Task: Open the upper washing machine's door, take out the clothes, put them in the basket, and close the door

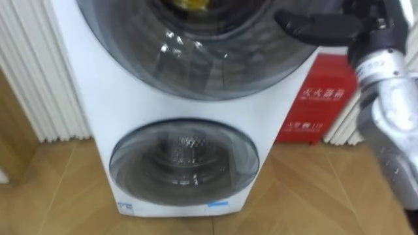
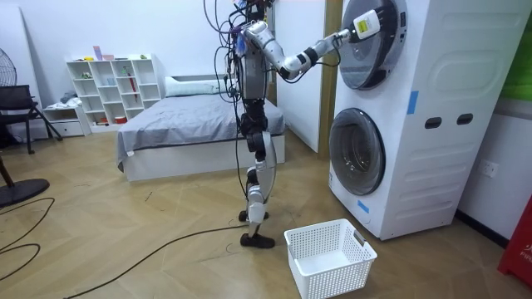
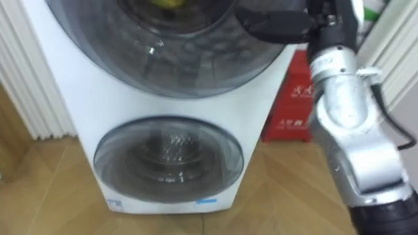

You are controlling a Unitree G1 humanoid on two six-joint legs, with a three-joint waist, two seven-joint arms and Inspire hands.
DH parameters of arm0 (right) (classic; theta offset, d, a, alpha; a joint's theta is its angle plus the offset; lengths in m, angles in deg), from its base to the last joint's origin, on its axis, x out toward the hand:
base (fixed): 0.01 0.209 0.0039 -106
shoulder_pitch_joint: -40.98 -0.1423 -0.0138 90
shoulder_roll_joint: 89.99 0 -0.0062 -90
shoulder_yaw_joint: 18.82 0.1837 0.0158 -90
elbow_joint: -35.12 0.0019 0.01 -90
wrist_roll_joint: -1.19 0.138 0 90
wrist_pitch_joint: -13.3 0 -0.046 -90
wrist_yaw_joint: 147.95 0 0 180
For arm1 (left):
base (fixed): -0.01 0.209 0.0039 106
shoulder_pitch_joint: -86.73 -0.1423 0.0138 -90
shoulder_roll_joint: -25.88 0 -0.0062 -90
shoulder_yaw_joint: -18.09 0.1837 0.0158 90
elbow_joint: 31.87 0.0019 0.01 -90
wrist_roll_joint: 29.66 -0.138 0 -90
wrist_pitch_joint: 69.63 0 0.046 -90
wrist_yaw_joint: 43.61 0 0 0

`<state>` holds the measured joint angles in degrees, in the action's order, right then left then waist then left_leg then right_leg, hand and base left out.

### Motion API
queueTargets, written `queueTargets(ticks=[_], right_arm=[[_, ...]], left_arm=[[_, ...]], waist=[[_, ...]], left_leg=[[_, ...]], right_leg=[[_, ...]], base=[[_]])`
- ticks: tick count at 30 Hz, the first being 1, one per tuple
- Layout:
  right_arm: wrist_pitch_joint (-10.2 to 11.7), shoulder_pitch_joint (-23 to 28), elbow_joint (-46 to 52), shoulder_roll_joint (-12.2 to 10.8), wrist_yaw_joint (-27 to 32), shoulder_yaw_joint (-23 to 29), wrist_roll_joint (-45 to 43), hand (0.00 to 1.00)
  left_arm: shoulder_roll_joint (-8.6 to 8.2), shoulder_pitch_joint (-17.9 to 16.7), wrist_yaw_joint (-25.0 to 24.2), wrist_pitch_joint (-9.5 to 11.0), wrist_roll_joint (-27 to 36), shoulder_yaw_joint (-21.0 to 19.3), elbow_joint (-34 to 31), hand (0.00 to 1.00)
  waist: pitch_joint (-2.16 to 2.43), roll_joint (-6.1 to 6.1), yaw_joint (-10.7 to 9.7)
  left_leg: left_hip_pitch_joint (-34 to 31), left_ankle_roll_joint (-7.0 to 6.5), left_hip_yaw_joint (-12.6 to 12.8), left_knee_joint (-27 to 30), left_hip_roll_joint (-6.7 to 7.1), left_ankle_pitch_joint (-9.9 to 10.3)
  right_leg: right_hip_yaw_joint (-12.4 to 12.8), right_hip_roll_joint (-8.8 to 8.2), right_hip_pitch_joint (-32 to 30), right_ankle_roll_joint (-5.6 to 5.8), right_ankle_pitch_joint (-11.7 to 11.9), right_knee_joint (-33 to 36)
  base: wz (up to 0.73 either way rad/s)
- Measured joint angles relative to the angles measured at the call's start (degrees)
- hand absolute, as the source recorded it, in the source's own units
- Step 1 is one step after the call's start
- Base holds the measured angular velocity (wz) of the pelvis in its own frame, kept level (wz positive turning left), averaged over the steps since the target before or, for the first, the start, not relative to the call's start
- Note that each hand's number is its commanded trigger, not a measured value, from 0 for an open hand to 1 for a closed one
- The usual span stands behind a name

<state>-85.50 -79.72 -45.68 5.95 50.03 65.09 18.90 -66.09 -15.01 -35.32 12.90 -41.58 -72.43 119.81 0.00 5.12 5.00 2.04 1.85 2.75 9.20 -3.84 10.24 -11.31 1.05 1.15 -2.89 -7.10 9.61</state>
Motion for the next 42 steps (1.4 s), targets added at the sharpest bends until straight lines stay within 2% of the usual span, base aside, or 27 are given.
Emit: queueTargets(ticks=[2, 4, 6, 8, 11, 12, 13, 14, 18, 23, 25, 26, 31, 35, 38, 40, 42], right_arm=[[0.0, 2.05, 2.7, -1.65, -0.27, -0.23, -1.53, 0.0], [0.94, 5.56, 6.32, -3.07, -0.28, -0.25, -2.26, 0.0], [2.94, 9.54, 9.41, -4.51, -0.47, -0.86, -2.28, 0.0], [4.46, 11.11, 9.76, -5.35, -0.86, -1.94, -3.05, 0.0], [6.85, 13.53, 9.43, -7.35, -1.82, -3.49, -3.55, 0.0], [7.73, 14.53, 9.51, -8.16, -2.49, -3.93, -3.53, 0.0], [8.16, 15.14, 9.55, -8.53, -2.86, -3.94, -3.53, 0.0], [8.92, 16.5, 9.55, -8.89, -3.82, -3.95, -3.44, 0.0], [10.74, 18.94, 9.51, -10.01, -6.96, -3.92, -1.23, 0.0], [11.35, 23.44, 9.38, -10.25, -11.46, -4.12, 2.53, 0.0], [13.0, 26.21, 9.34, -10.35, -13.08, -4.53, 3.15, 0.0], [14.59, 26.96, 9.5, -10.31, -13.88, -4.9, 3.5, 0.0], [16.03, 27.53, 9.58, -10.27, -15.13, -5.03, 5.18, 0.0], [16.55, 27.53, 10.33, -10.48, -16.87, -5.82, 7.53, 0.0], [16.91, 27.56, 11.12, -10.37, -16.97, -6.44, 7.49, 0.0], [16.92, 27.56, 11.46, -10.36, -16.97, -6.64, 7.51, 0.0], [16.94, 27.56, 11.92, -10.9, -16.97, -7.08, 7.49, 0.0]], left_arm=[[-0.03, 0.1, 0.0, -0.12, -0.02, 1.49, -0.17, 0.0], [-0.02, 0.61, 0.0, -0.24, 0.0, 3.19, -0.17, 0.0], [-0.05, 1.2, 0.01, -0.2, 0.0, 5.63, -0.09, 0.0], [-0.07, 1.72, 0.0, -0.13, 0.0, 7.17, 0.59, 0.0], [-0.25, 2.55, 0.0, -0.24, 0.0, 8.25, 1.58, 0.0], [-0.23, 2.6, 0.0, -0.4, 0.0, 8.86, 1.99, 0.0], [-0.22, 2.59, 0.0, -0.58, 0.0, 9.06, 2.06, 0.0], [-0.17, 2.57, 0.0, -0.85, 0.24, 9.47, 2.02, 0.0], [-0.33, 1.07, -0.24, -1.4, 0.96, 9.64, 0.84, 0.0], [-0.36, 0.94, -0.12, -0.73, 1.07, 9.67, 0.22, 0.0], [-0.4, 0.79, -0.1, -0.42, 1.07, 9.72, 0.15, 0.0], [-0.41, 0.46, -0.1, -0.17, 1.08, 9.74, 0.19, 0.0], [-0.41, -0.13, -0.1, 0.48, 1.17, 9.78, 0.16, 0.0], [-0.55, -0.45, -0.1, 0.76, 1.15, 10.01, 0.17, 0.0], [-0.48, 0.1, -0.1, 2.76, 1.13, 9.98, 0.36, 0.0], [-0.47, 0.22, -0.1, 3.94, 1.15, 10.09, 0.55, 0.0], [-0.34, 0.74, -0.12, 4.15, 1.16, 11.16, 0.61, 0.0]], waist=[[0.14, -0.25, -0.01], [0.23, -0.42, -0.1], [0.32, -0.58, -0.12], [0.29, -0.62, -0.17], [0.15, -0.81, -0.1], [0.06, -1.02, -0.36], [-0.12, -1.3, -0.51], [-0.01, -1.23, -0.67], [0.05, -1.41, -1.61], [0.39, -1.98, -1.72], [0.41, -2.23, -1.79], [0.51, -2.47, -1.99], [0.65, -3.28, -2.22], [0.53, -3.65, -3.26], [0.5, -3.72, -3.22], [0.53, -3.67, -3.12], [0.64, -3.48, -3.13]], left_leg=[[0.21, 0.01, 0.34, -0.01, -0.17, 0.01], [0.24, 0.01, 0.36, 0.03, -0.3, 0.01], [0.75, 0.04, 0.41, 0.1, -0.36, -0.01], [1.18, 0.09, 0.43, 0.1, -0.35, 0.01], [1.49, 0.47, 1.3, 0.15, -0.3, 0.28], [1.51, 0.47, 1.32, 0.4, -0.3, 0.27], [1.51, 0.49, 1.21, 0.52, -0.3, 0.25], [1.51, 0.51, 1.12, 0.77, -0.31, 0.25], [1.13, 0.53, 0.83, 1.97, -0.45, 0.28], [0.86, 0.54, 0.72, 2.32, -0.44, 0.28], [0.6, 0.53, 0.72, 2.38, -0.4, 0.28], [0.58, 0.52, 0.73, 2.38, -0.35, 0.28], [0.61, 0.52, 0.66, 2.14, -0.34, 0.27], [0.6, 0.52, 0.79, 1.93, -0.36, 0.27], [0.79, 0.52, 1.69, 1.77, -0.45, 0.27], [1.15, 0.52, 1.91, 1.43, -0.48, 0.27], [1.21, 0.59, 1.96, 1.48, -0.35, 0.32]], right_leg=[[-0.06, 0.1, 0.01, 0.0, 0.0, 0.0], [-0.59, 0.15, 0.12, 0.0, 0.0, -0.01], [-0.59, 0.2, 0.53, 0.0, -0.01, -0.01], [-0.57, 0.2, 0.83, 0.07, -0.08, -0.09], [0.15, 0.14, 0.98, 0.6, -0.8, -0.14], [0.04, 0.13, 1.19, 1.15, -1.19, -0.14], [-0.07, 0.11, 1.33, 1.16, -1.2, -0.15], [-0.11, 0.11, 1.49, 1.23, -1.32, -0.15], [-0.46, 0.07, 1.61, 1.22, -1.42, -0.04], [-0.49, 0.11, 1.81, 1.3, -1.45, 0.06], [-0.54, 0.13, 1.81, 1.54, -1.5, 0.0], [-0.54, 0.11, 1.81, 1.76, -1.63, 0.01], [-0.59, 0.17, 1.85, 2.42, -2.03, -0.02], [-0.49, 0.21, 1.74, 2.61, -2.21, -0.06], [-0.2, 0.28, 1.72, 2.52, -2.21, -0.07], [-0.02, 0.32, 1.71, 1.97, -1.9, -0.07], [-0.06, 0.22, 1.66, -0.2, -1.52, -0.09]], base=[[-0.15], [-0.03], [-0.05], [-0.13], [-0.14], [-0.09], [0.05], [0.08], [0.08], [0.06], [0.06], [0.0], [0.0], [-0.01], [-0.06], [-0.09], [-0.05]])
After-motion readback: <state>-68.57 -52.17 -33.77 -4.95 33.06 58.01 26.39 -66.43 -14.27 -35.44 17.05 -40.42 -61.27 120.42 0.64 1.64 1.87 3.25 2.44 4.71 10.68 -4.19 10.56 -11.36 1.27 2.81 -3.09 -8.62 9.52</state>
